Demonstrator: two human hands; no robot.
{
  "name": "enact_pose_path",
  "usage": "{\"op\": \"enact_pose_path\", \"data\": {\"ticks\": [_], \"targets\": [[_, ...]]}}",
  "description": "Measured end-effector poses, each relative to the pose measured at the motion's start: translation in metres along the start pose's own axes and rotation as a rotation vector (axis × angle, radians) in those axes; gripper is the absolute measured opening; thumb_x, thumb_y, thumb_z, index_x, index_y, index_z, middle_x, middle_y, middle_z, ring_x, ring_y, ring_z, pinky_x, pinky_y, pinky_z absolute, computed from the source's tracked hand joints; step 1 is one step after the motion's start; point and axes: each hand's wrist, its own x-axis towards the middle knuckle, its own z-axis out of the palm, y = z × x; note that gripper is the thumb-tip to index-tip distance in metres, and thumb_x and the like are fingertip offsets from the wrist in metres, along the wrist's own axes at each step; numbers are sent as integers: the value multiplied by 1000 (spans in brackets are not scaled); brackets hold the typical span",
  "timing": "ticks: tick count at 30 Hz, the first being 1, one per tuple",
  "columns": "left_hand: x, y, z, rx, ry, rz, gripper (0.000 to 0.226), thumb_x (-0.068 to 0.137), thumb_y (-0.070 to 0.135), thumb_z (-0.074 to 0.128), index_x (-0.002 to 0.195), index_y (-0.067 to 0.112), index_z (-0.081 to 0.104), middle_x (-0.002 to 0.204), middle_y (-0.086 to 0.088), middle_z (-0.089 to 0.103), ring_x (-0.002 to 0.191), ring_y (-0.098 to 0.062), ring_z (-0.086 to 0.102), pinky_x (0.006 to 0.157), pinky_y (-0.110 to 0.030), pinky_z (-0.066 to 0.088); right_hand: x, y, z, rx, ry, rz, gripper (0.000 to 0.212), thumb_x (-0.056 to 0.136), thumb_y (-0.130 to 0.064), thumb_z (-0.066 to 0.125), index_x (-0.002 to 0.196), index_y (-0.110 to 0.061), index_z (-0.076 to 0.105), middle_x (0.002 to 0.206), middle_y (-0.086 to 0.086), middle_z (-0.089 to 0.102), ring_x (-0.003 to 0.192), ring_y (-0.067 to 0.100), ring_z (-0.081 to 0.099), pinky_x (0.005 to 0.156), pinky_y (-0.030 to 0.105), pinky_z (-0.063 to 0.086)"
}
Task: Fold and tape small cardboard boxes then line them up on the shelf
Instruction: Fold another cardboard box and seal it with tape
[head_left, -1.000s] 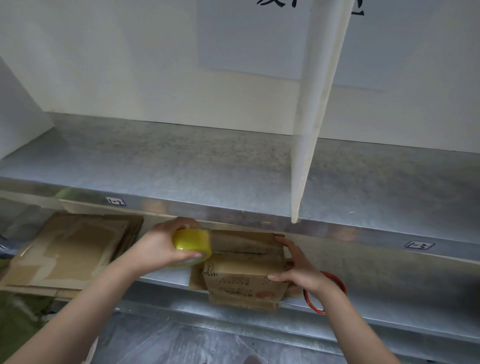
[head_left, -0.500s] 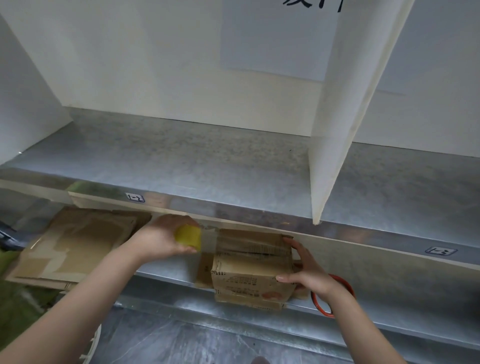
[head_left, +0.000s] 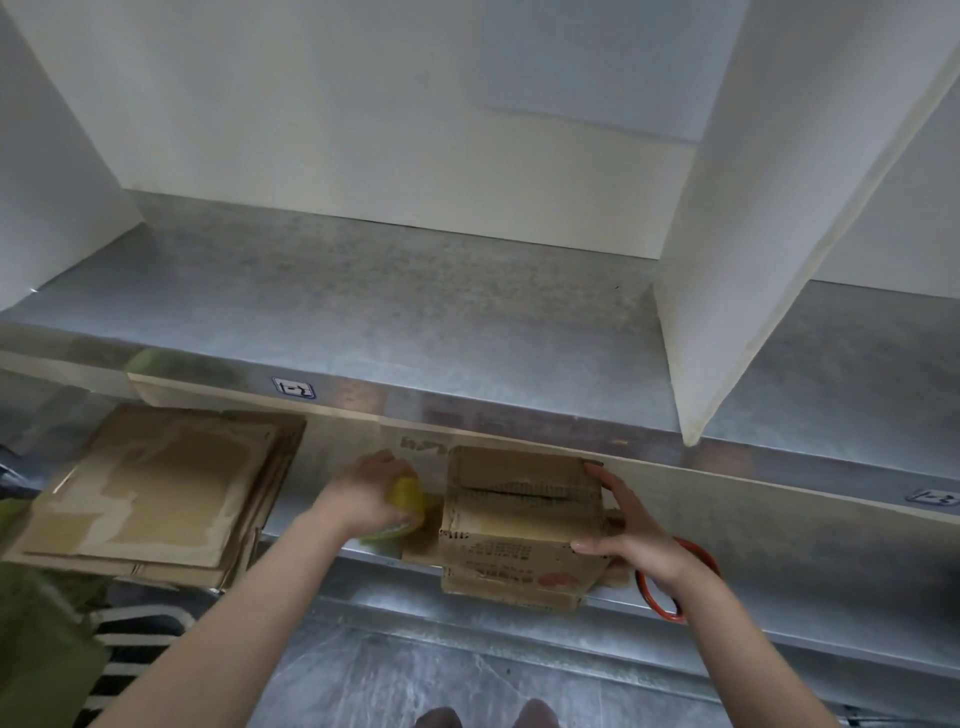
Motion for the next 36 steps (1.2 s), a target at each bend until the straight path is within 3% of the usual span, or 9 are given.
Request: {"op": "enact_pose_path", "data": {"ticks": [10, 13, 17, 20, 24, 27, 31, 33, 36], "targets": [[1, -3, 16, -150, -17, 46, 57, 76, 55, 71, 124, 34, 51, 122, 8, 49, 115, -16, 44, 90, -29, 38, -18, -2, 16, 73, 74, -17, 101, 72, -38, 84, 146, -55, 20, 153, -21, 25, 143, 11, 23, 118, 45, 26], [-12, -19, 8, -326, -48, 95, 53, 74, 49, 78, 117, 37, 49, 117, 12, 51, 108, -11, 50, 84, -25, 40, -23, 3, 25, 103, 128, -64, 95, 74, -39, 81, 147, -50, 21, 148, -22, 31, 142, 9, 27, 116, 39, 30], [-18, -17, -2, -238, -2, 122, 54, 74, 39, 80, 121, 28, 55, 121, 8, 53, 110, -13, 53, 90, -24, 42, -25, 5, 32, 103, 183, -84, 89, 76, -40, 80, 143, -54, 24, 137, -35, 35, 140, 6, 30, 107, 29, 32], [-16, -6, -7, -205, -12, 112, 58, 77, 36, 77, 129, 28, 52, 128, 9, 48, 116, -14, 50, 88, -21, 38, -28, 9, 28, -65, 220, -116, 89, 76, -57, 74, 147, -51, 21, 148, -24, 33, 142, 6, 27, 113, 34, 29], [-15, 3, -6, -164, -2, 108, 54, 77, 40, 76, 125, 30, 53, 125, 9, 51, 105, -9, 48, 80, -22, 37, -46, 30, 21, -321, 276, -147, 69, 85, -76, 41, 145, -57, 15, 155, -18, 23, 145, 7, 14, 118, 37, 17], [-15, 3, -4, -184, 5, 101, 50, 75, 41, 76, 119, 37, 52, 121, 13, 51, 104, -8, 49, 79, -24, 39, -59, 57, 16, -639, 368, -190, 52, 100, -55, 26, 149, -37, 28, 158, -8, 26, 149, 18, 16, 120, 37, 16], [-19, 4, -7, -195, 12, 41, 49, 73, 42, 78, 112, 43, 48, 117, 14, 51, 102, -11, 52, 79, -28, 42, -63, 91, 7, -942, 514, -143, 48, 94, -33, 40, 133, -12, 58, 137, 14, 56, 132, 39, 46, 107, 57, 39], [-21, 5, -8, -195, 24, 8, 50, 72, 41, 79, 111, 43, 48, 117, 13, 51, 102, -13, 51, 80, -29, 42, -55, 106, 0, -1000, 470, -41, 47, 96, -29, 46, 140, -14, 51, 146, 15, 46, 139, 37, 38, 111, 57, 32], [-23, 8, -9, -174, 56, -15, 50, 72, 38, 81, 111, 39, 51, 116, 12, 52, 100, -11, 50, 79, -26, 38, -44, 123, -16, -1035, 319, 91, 60, 100, -32, 41, 155, -26, 19, 161, 7, 17, 149, 28, 13, 120, 43, 16]]}}
